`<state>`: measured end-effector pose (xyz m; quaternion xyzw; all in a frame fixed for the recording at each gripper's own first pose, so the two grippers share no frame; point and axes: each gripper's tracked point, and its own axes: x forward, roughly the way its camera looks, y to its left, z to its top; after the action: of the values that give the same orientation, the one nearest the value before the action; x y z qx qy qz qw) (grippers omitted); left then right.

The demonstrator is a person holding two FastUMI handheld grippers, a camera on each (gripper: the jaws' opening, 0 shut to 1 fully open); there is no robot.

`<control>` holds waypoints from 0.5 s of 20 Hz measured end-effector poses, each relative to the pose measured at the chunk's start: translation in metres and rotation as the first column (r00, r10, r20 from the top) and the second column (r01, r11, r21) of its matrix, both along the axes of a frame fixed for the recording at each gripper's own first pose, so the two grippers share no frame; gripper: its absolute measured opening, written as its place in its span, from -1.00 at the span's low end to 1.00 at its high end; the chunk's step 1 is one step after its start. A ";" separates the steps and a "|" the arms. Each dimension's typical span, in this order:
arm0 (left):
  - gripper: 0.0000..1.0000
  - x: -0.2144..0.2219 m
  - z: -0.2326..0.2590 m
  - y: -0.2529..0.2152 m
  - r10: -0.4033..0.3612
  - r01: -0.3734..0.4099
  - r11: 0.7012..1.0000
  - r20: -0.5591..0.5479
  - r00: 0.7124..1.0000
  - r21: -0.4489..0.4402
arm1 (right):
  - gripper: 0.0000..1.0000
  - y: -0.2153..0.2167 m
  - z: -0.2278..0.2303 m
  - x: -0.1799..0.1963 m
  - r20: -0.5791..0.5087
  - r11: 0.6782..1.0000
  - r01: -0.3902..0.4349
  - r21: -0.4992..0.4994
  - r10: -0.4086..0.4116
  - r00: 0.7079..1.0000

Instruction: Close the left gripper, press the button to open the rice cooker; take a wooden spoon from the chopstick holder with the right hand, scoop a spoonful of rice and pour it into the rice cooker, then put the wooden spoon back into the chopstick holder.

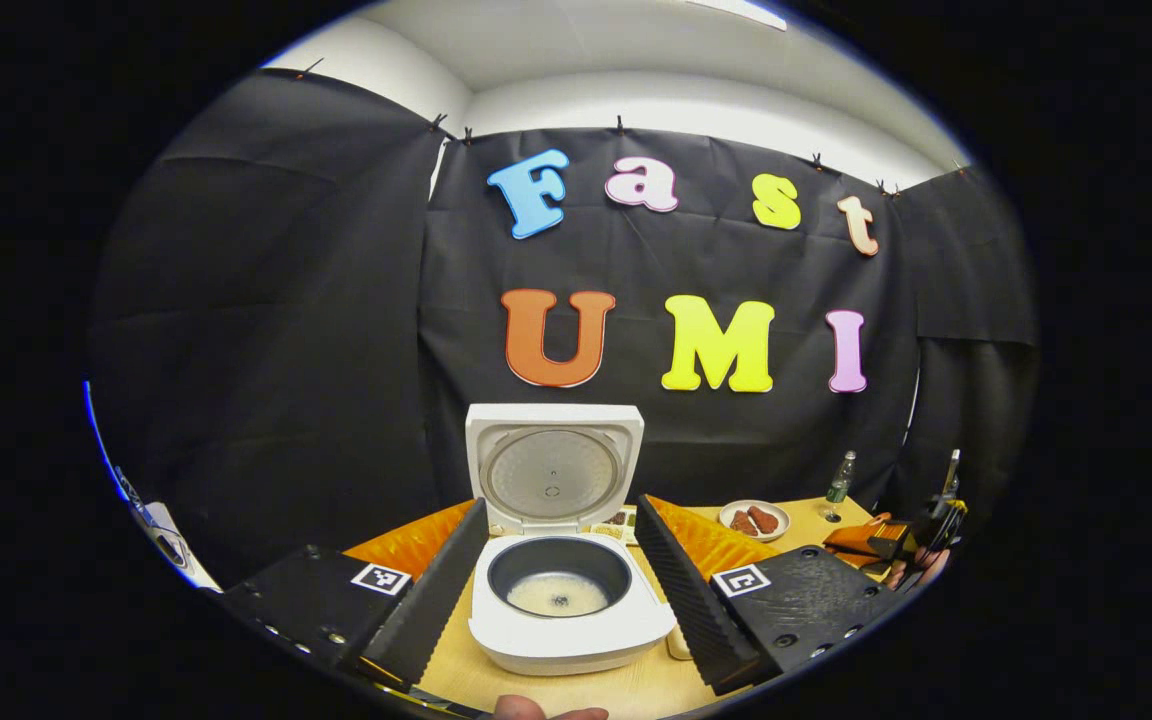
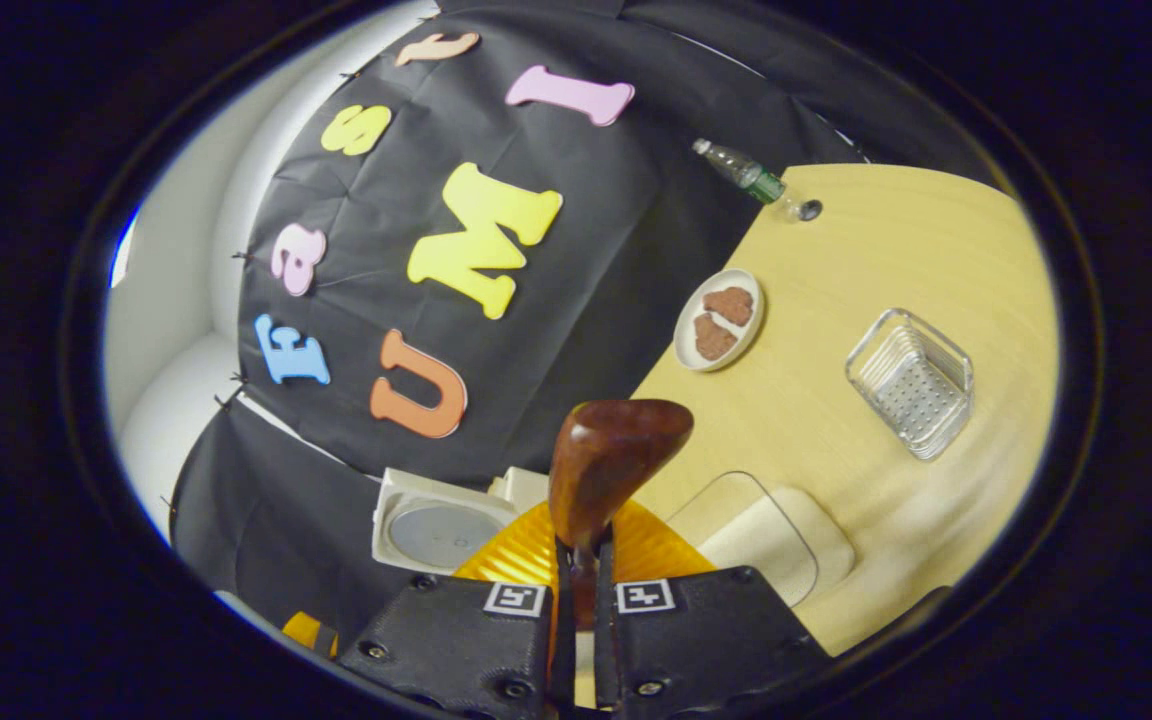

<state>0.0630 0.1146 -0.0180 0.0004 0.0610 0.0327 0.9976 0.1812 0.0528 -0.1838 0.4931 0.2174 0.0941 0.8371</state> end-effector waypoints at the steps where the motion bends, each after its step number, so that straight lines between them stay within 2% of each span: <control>1: 0.88 -0.004 -0.003 0.005 0.008 -0.008 1.000 0.003 1.000 0.008 | -0.75 0.011 0.010 0.005 0.014 1.000 -0.022 0.009 0.021 1.000; 5: 0.89 -0.025 -0.011 0.021 0.015 -0.015 1.000 0.010 1.000 0.013 | -0.76 0.074 0.043 0.021 0.053 0.990 -0.139 0.035 0.137 0.989; 7: 0.89 -0.035 -0.016 0.030 0.022 -0.022 1.000 0.003 1.000 0.007 | -0.76 0.109 0.051 0.032 0.063 0.982 -0.189 0.000 0.188 0.980; 10: 0.89 -0.048 -0.019 0.046 0.041 -0.041 0.999 0.021 0.999 -0.021 | -0.76 0.159 0.048 0.051 0.059 0.966 -0.238 -0.104 0.244 0.968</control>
<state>0.0152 0.1606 -0.0373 -0.0117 0.0506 0.0524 0.9973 0.2323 0.2121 -0.1357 0.4185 0.2499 0.2022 0.8494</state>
